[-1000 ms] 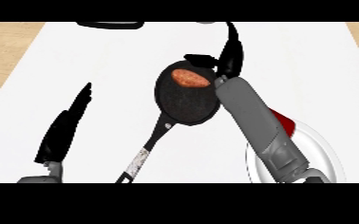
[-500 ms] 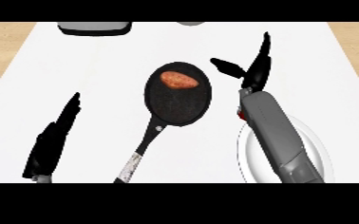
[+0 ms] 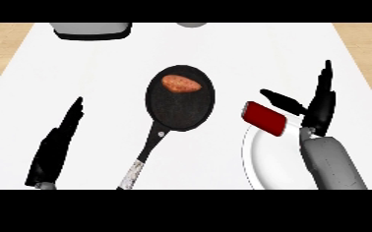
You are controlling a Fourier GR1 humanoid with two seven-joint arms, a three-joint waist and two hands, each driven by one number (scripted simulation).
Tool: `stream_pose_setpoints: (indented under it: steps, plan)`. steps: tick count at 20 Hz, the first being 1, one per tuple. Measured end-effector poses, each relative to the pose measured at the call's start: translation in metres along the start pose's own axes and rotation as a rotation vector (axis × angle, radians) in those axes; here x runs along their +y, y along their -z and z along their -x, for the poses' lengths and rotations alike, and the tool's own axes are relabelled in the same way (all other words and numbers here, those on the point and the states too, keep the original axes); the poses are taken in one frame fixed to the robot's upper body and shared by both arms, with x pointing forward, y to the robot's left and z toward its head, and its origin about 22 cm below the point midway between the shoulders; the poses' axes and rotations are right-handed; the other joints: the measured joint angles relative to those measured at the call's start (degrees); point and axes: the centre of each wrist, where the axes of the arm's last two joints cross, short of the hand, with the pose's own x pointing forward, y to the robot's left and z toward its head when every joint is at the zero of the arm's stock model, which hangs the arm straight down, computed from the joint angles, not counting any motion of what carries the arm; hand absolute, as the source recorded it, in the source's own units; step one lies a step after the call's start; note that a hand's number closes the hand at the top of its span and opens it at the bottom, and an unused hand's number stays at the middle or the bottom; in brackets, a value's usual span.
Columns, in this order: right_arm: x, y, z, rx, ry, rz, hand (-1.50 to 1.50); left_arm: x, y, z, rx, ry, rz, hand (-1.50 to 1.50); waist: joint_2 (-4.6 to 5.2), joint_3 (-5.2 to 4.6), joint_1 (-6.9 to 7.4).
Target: Pick the sweet potato from the plate and place it in the pan
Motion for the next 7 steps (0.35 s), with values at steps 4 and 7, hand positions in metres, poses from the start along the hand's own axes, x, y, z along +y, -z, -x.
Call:
stream_pose_setpoints:
  steps: [4, 7]
  plan:
    - [-0.052, -0.008, 0.009, -0.005, -0.001, -0.006, -1.50, 0.003, 0.000, -0.005, -0.005, 0.000, -0.004, 0.00, 0.04, 0.00, 0.07]
    - [-0.086, -0.013, 0.011, -0.007, -0.005, -0.017, -1.50, 0.007, 0.001, 0.000, -0.006, 0.002, 0.002, 0.00, 0.09, -0.01, 0.20]
